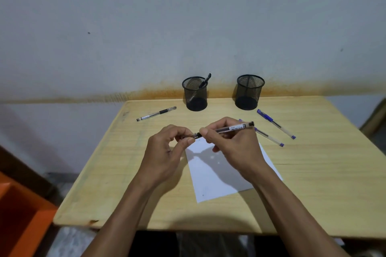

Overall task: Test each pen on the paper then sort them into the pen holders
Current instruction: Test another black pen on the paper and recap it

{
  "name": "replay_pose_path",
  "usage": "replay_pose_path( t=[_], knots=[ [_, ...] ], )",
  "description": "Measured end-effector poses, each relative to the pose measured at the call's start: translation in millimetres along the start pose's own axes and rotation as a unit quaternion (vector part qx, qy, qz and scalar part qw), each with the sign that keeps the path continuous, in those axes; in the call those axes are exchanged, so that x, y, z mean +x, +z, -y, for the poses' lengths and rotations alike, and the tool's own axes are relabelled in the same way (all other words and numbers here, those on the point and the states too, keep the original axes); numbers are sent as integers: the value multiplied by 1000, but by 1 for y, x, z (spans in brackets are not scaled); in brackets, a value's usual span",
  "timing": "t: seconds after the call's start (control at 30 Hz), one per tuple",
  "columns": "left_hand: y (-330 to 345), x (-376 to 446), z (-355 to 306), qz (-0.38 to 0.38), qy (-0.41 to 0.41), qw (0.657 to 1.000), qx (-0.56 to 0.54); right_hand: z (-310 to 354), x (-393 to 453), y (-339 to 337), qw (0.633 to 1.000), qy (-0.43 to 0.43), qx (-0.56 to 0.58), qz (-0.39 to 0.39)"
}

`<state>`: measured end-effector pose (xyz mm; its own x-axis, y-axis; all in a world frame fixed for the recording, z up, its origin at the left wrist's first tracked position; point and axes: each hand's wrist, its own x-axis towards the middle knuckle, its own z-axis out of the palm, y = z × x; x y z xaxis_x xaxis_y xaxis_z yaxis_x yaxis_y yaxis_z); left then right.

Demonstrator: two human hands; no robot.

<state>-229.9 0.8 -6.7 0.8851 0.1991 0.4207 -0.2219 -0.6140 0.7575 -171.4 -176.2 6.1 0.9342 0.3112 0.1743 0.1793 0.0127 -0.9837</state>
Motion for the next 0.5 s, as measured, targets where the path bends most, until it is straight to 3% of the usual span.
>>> replay_pose_path(
  t=[0.37,0.43,0.5],
  knots=[
    [1,6,-16,-7,-25,999,26,-4,8,-3,999,15,28,0],
    [0,8,-14,-15,-51,998,23,-4,7,-4,996,55,52,-38],
    [-2,11,-10,-32,-83,996,23,-8,6,-8,989,53,28,-134]
  ],
)
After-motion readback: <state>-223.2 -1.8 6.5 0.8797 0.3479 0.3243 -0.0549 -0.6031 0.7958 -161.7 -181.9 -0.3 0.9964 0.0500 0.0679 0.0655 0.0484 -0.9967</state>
